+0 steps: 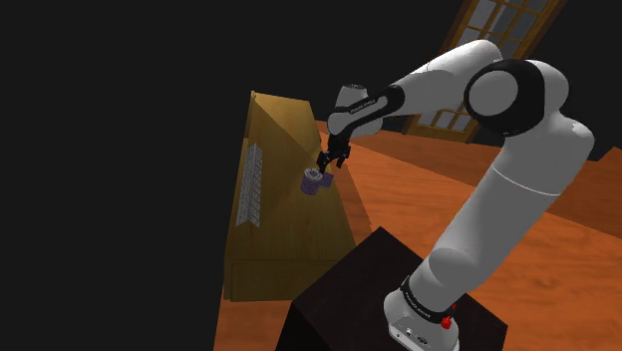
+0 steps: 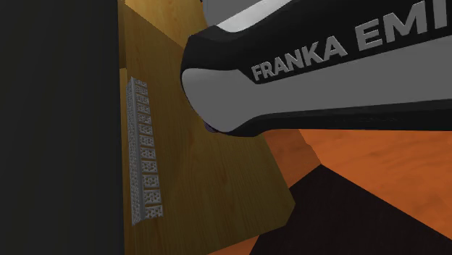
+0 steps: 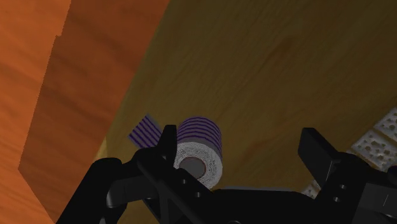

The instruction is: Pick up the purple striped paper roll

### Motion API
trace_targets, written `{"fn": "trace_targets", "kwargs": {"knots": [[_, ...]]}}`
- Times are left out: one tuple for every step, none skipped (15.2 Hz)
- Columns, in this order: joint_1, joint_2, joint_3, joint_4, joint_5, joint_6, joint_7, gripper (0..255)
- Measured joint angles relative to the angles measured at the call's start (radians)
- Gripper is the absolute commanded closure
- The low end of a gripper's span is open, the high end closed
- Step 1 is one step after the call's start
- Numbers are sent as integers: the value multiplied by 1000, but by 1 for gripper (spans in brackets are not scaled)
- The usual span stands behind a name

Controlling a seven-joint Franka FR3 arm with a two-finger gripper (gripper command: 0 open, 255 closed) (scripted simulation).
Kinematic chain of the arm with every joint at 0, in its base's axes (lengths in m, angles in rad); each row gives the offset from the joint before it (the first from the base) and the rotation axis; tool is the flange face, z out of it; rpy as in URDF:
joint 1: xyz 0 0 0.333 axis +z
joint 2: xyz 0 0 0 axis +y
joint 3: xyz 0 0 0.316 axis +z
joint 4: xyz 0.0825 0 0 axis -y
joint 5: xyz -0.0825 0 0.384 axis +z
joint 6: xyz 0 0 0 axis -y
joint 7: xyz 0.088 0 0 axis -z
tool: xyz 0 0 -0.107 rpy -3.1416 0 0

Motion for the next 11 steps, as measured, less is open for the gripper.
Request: {"fn": "trace_targets", "kwargs": {"knots": [[-4, 33, -1, 18, 13, 16, -11, 0], [-11, 66, -3, 43, 26, 26, -28, 0], [-19, 110, -3, 69, 43, 45, -44, 0], [-28, 147, -3, 95, 58, 57, -61, 0], [-36, 189, 0, 129, 73, 67, -74, 0], [-47, 233, 2, 161, 90, 80, -92, 0], [-51, 276, 8, 202, 102, 82, -95, 0], [-59, 312, 13, 230, 115, 91, -104, 0], [-71, 343, 17, 262, 126, 91, -118, 0], [-81, 380, 21, 292, 137, 100, -129, 0], [-88, 400, 24, 302, 144, 110, -137, 0]]}}
